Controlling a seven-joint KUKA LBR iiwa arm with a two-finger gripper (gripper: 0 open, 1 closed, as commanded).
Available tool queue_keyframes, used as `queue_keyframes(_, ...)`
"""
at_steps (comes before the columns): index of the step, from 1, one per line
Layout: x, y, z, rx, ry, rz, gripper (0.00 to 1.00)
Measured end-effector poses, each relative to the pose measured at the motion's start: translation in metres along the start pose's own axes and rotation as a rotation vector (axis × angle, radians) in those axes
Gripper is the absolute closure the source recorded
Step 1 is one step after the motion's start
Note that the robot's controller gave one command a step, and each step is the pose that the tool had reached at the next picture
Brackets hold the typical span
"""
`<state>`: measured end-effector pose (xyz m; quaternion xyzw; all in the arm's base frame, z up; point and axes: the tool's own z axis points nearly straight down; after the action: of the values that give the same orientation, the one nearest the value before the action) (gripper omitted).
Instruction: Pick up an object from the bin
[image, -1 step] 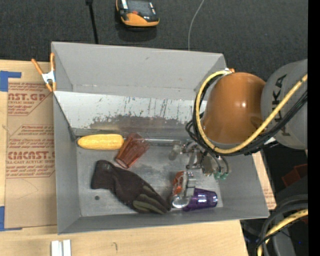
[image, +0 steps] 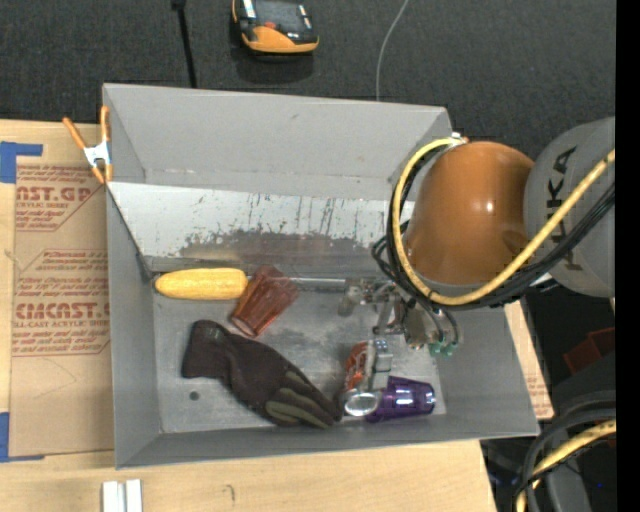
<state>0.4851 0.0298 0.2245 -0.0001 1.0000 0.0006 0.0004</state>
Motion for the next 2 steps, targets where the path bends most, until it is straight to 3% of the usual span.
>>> queue_keyframes(1, -0.004, 0.034, 0.064, 0.001, -0.005, -0.085, 0.00)
queue_keyframes(2, -0.005, 0.082, 0.146, -0.001, -0.003, 0.024, 0.00)
